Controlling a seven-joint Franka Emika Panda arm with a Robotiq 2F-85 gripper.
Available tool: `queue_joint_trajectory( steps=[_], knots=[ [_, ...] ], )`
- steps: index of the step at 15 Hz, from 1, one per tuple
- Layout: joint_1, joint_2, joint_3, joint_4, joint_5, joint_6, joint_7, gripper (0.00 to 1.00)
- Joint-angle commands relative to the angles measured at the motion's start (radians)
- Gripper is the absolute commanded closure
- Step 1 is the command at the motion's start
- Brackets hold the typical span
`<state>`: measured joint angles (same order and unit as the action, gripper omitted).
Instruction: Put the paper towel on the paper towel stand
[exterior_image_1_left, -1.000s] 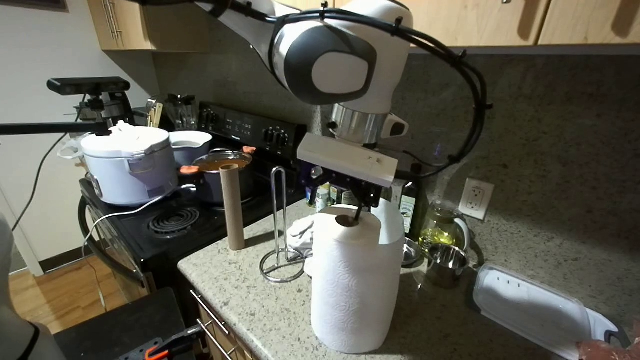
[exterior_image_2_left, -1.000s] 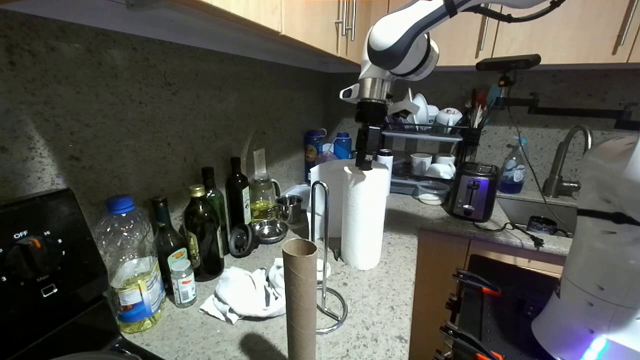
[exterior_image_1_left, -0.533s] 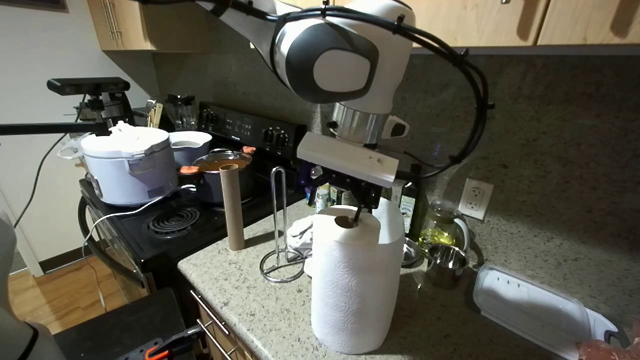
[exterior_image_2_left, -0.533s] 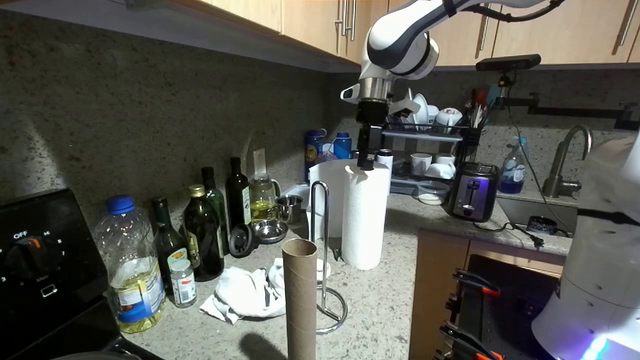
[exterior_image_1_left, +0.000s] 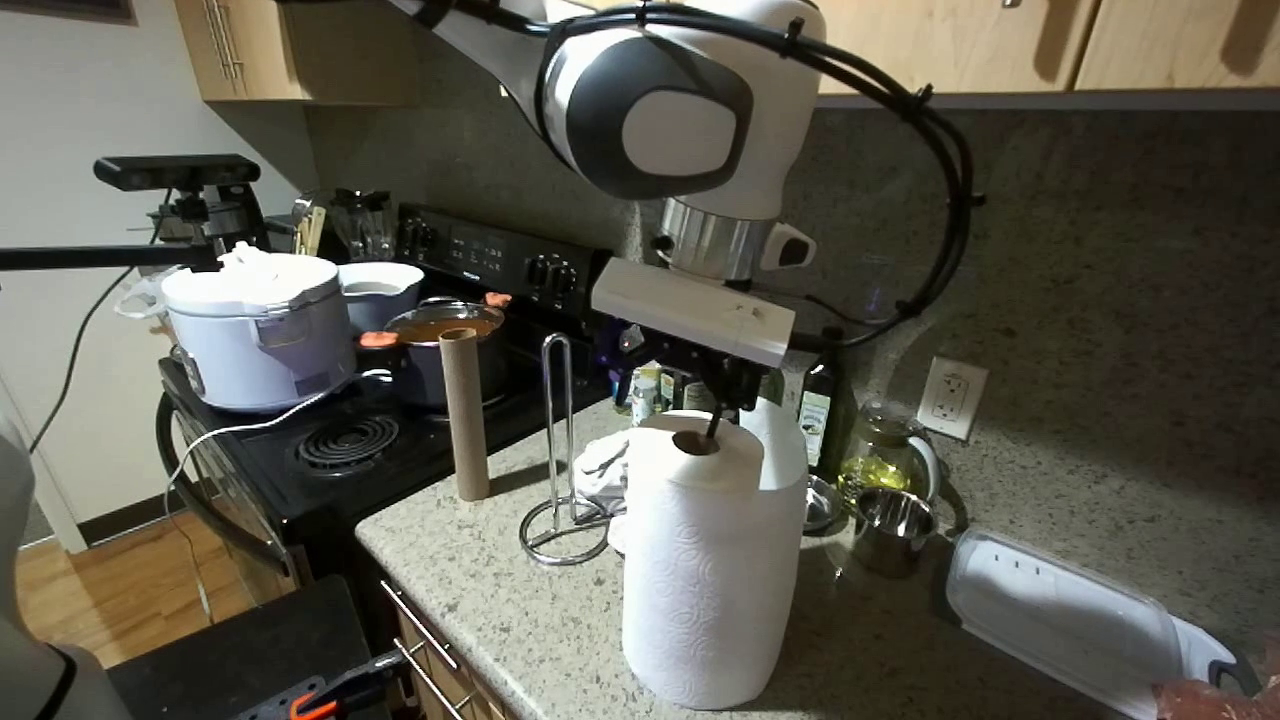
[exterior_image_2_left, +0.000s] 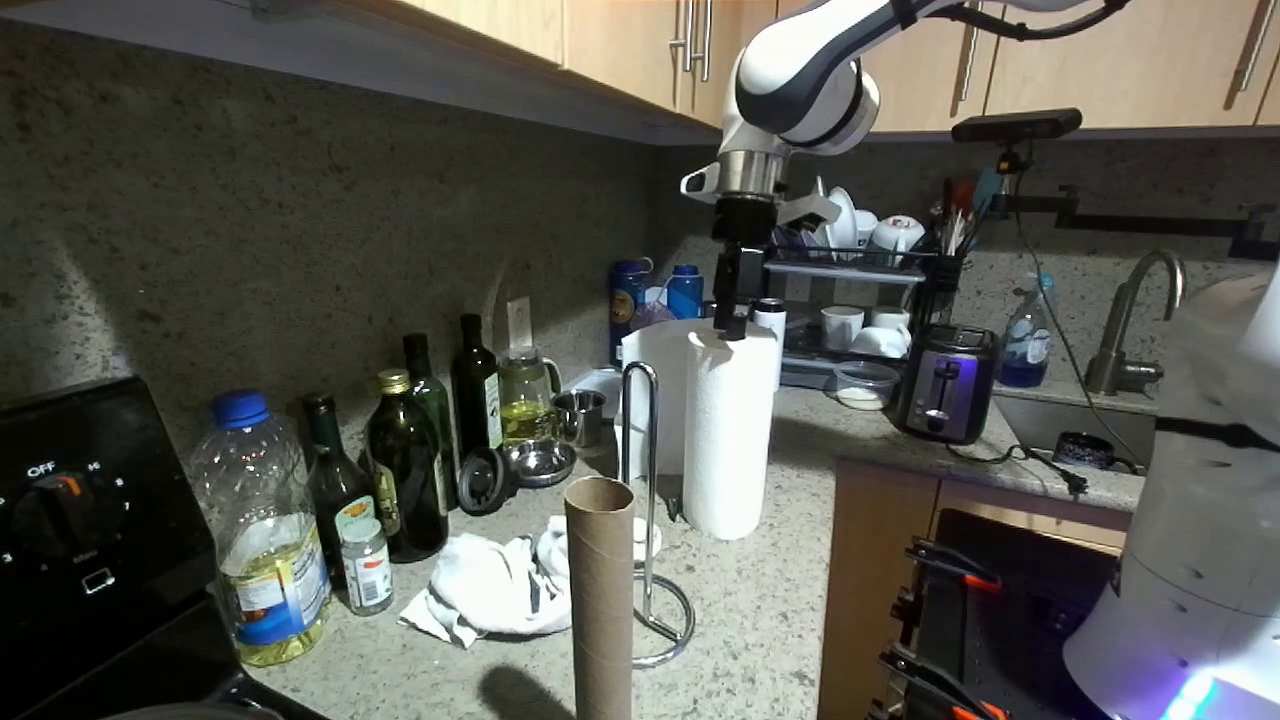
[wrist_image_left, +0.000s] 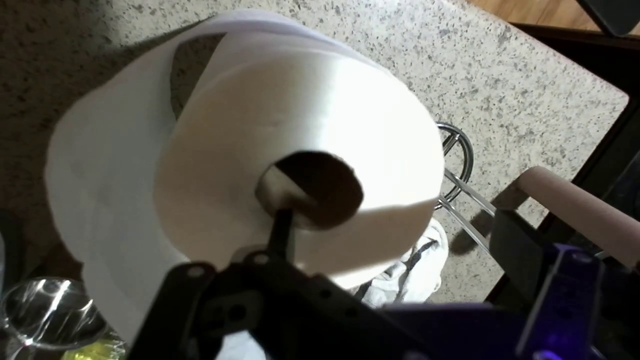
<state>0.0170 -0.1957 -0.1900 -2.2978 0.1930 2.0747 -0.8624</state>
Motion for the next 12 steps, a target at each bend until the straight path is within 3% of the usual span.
queue_joint_trajectory(
  steps=[1, 12],
  knots=[
    [-0.022, -0.016, 0.02, -0.002, -0.006, -0.028, 0.015, 0.0],
    [-0.031, -0.013, 0.026, -0.019, -0.01, -0.081, 0.031, 0.0]
  ],
)
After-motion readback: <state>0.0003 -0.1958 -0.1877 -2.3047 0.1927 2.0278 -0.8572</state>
